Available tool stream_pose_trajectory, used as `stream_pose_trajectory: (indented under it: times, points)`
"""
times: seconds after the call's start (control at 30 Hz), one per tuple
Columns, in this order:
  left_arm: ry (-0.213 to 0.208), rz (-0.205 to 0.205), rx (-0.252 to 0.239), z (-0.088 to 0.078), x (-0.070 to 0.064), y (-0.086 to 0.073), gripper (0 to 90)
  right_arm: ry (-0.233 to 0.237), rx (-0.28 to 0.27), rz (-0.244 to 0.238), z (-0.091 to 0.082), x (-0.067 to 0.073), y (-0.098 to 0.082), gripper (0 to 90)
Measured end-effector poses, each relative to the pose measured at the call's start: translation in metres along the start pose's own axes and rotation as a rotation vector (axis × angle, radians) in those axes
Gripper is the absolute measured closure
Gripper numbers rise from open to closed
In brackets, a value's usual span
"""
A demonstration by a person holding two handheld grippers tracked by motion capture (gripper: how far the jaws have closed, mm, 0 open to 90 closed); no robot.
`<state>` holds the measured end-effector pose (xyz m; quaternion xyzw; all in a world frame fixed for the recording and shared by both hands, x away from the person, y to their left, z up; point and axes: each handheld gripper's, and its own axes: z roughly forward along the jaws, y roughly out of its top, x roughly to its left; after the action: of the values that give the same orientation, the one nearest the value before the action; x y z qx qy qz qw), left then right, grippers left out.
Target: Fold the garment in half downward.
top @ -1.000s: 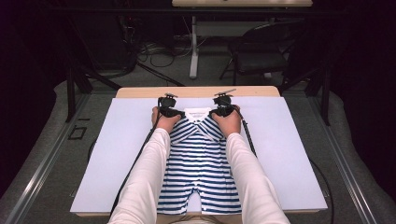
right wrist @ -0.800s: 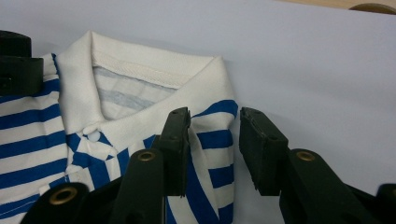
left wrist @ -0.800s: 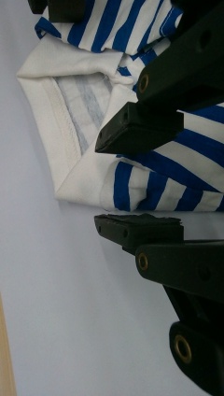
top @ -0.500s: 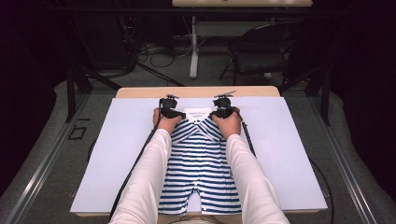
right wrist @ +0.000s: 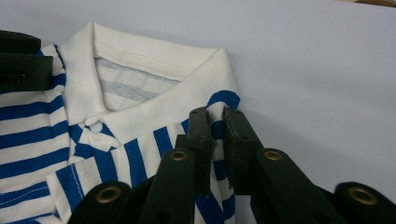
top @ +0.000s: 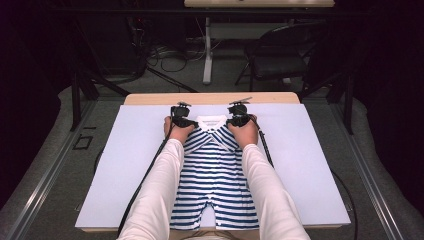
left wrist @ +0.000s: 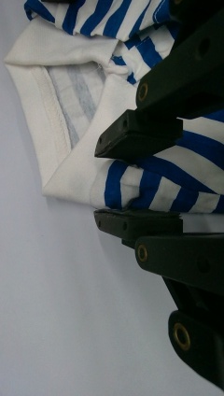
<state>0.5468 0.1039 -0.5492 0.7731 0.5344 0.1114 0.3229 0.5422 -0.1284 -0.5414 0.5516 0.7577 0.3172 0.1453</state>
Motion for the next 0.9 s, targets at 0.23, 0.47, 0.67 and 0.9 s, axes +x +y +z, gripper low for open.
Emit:
stream_pose_trajectory:
  times: [0.23,0.47,0.67,0.9]
  points:
    - [0.002,-0.014,0.009,-0.0012,0.0007,0.0001,71.3,-0.003,-0.003,-0.005,-0.0013,-0.0003,0.0000,85.0]
    - [0.007,-0.033,-0.018,-0.0047,0.0003,0.0007,79.1,-0.006,-0.009,-0.010,-0.0020,0.0014,-0.0001,86.1]
    - [0.004,-0.045,-0.027,-0.0074,0.0030,0.0005,83.2,-0.005,-0.019,-0.026,-0.0022,0.0017,-0.0001,86.4]
    - [0.006,-0.049,-0.038,-0.0091,0.0026,0.0009,84.6,-0.016,-0.008,-0.037,-0.0047,0.0005,0.0008,86.6]
